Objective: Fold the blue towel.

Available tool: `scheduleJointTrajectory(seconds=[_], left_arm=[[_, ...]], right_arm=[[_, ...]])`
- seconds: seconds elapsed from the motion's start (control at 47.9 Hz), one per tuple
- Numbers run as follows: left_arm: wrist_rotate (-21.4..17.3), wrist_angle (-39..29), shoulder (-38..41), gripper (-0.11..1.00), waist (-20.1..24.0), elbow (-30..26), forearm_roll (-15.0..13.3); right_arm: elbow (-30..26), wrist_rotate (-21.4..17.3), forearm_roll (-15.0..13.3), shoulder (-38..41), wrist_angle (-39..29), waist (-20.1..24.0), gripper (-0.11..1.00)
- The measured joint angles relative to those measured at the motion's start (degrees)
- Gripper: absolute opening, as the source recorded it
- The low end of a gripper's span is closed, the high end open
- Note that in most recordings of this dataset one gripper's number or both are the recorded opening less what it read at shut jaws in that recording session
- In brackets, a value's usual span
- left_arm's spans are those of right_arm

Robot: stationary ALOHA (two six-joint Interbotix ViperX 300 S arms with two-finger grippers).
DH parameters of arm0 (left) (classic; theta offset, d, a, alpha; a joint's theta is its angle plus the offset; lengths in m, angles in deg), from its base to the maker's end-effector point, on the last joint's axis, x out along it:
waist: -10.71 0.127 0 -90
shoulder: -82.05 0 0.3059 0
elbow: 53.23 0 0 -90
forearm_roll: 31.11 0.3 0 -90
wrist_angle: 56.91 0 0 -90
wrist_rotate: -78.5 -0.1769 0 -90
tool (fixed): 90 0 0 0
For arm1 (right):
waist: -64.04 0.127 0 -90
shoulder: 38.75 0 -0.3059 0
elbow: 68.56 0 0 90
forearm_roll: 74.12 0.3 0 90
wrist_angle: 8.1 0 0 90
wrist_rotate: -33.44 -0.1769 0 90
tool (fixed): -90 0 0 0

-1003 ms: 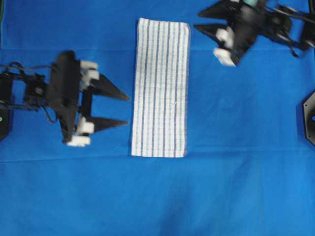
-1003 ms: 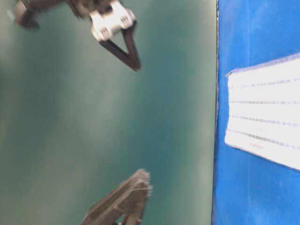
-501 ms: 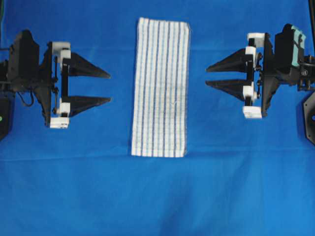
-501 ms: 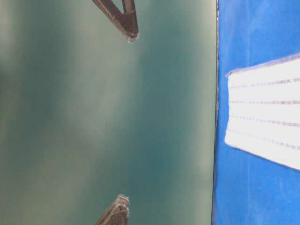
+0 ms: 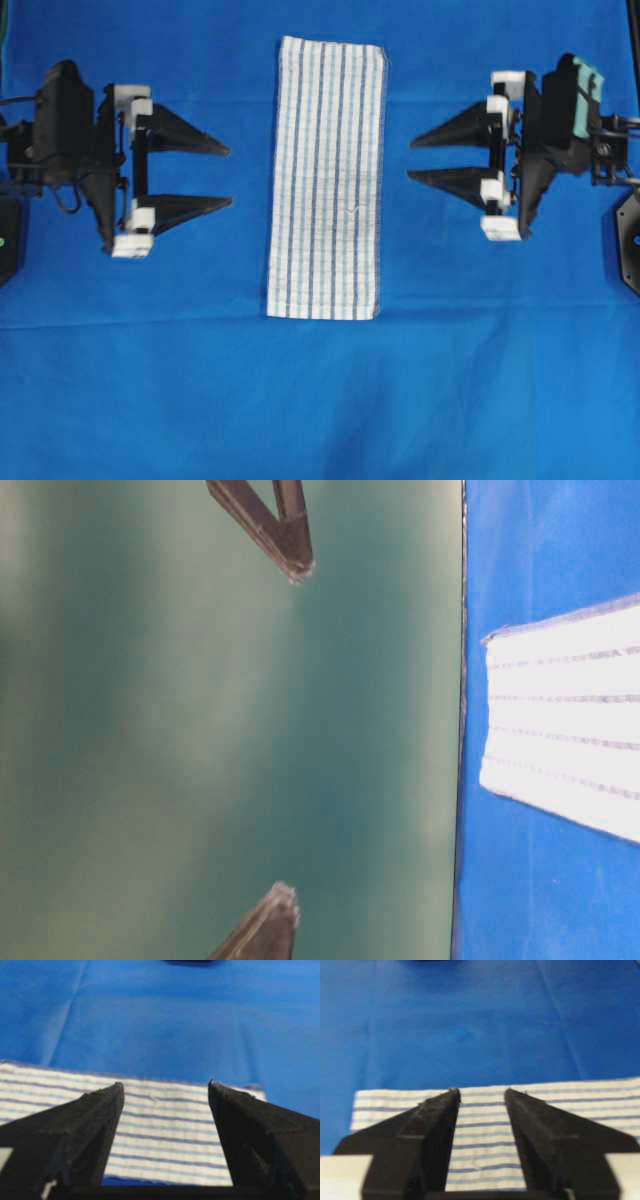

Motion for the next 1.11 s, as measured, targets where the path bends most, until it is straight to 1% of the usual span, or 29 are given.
scheduleJointTrajectory(seconds=[0.125, 0.167, 0.23, 0.418, 0.543, 0.648, 0.856, 0.982, 1.107], left_arm=[[-0.1, 0.1, 3.8, 0.83, 3.4, -2.3, 0.0], [-0.1, 0.1, 5.0, 0.87, 4.7, -3.1, 0.0], [-0.2, 0.1, 7.0, 0.89, 6.6, -4.2, 0.0], [-0.2, 0.5, 15.6, 0.89, 14.2, -8.4, 0.0], [-0.1, 1.3, 23.5, 0.89, 19.2, -12.0, 0.0], [-0.2, 1.4, 29.4, 0.89, 22.1, -15.2, 0.0], [-0.1, 1.8, 40.2, 0.89, 26.1, -21.5, 0.0], [-0.1, 2.3, 43.9, 0.89, 27.6, -24.2, -0.1], [-0.2, 2.5, 46.8, 0.89, 27.9, -26.0, 0.0]], right_arm=[[-1.2, -0.1, 0.0, 2.0, 0.0, -3.3, 0.67], [-1.8, 0.0, 0.0, 2.9, -0.1, -4.5, 0.69], [-2.9, 0.0, 0.0, 4.6, -0.2, -6.9, 0.68], [-6.6, 0.3, 0.0, 11.2, -1.2, -14.8, 0.68], [-9.0, 0.3, 0.0, 16.8, -1.5, -18.5, 0.68], [-11.3, 0.5, -0.1, 22.5, -1.5, -20.7, 0.68], [-14.9, 0.7, -0.6, 31.0, -1.5, -24.0, 0.67], [-16.3, 0.7, -0.6, 35.2, -1.1, -25.4, 0.67], [-16.7, 0.7, -0.6, 37.9, -0.5, -26.3, 0.67]])
